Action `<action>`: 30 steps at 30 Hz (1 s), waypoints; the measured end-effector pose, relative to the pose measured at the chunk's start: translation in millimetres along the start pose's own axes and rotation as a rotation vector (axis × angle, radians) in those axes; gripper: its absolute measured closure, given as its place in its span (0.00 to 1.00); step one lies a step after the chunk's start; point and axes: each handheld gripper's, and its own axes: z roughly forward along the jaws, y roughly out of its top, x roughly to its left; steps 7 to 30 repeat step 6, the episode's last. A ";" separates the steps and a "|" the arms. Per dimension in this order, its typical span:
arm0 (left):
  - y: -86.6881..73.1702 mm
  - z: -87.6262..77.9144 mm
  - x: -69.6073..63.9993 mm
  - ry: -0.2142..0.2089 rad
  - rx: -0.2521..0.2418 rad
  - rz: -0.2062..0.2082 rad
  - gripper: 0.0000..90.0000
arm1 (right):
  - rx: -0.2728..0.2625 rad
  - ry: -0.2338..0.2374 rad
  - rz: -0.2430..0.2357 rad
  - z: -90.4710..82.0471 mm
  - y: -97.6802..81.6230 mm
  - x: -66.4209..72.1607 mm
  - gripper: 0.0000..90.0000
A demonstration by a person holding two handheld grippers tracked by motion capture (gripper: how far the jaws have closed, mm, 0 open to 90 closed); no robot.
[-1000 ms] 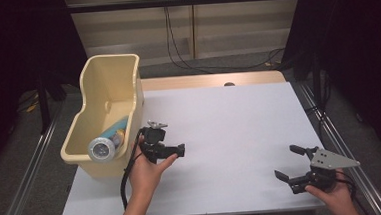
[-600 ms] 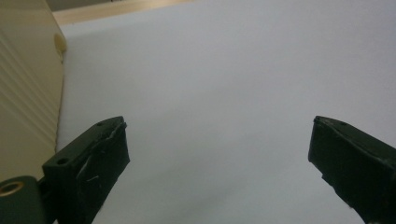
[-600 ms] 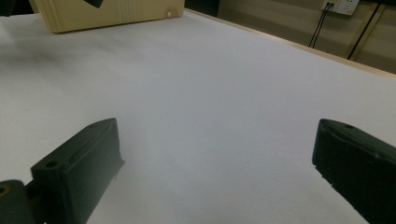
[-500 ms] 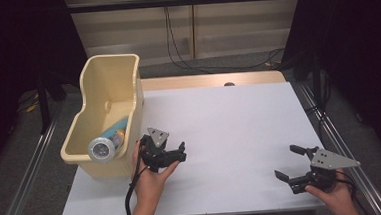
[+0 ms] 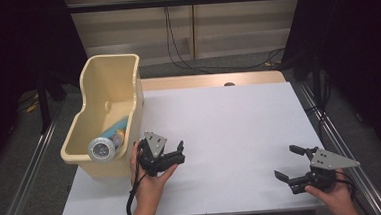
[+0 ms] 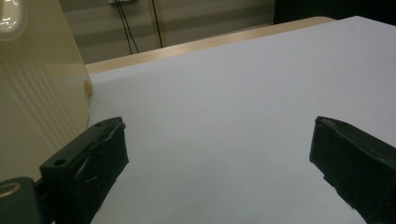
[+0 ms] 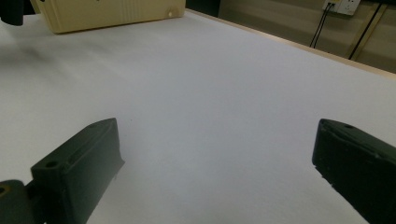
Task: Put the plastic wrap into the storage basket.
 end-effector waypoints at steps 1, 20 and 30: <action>0.0 0.0 0.0 0.000 0.000 0.000 0.04 | 0.000 0.000 0.000 0.0 0.0 0.0 0.01; -0.8 -1.3 1.0 -0.003 -0.008 -0.003 0.04 | -0.001 0.000 0.001 0.2 0.1 0.3 0.01; -0.8 -1.3 1.0 -0.003 -0.008 -0.003 0.04 | -0.001 0.000 0.001 0.2 0.1 0.3 0.01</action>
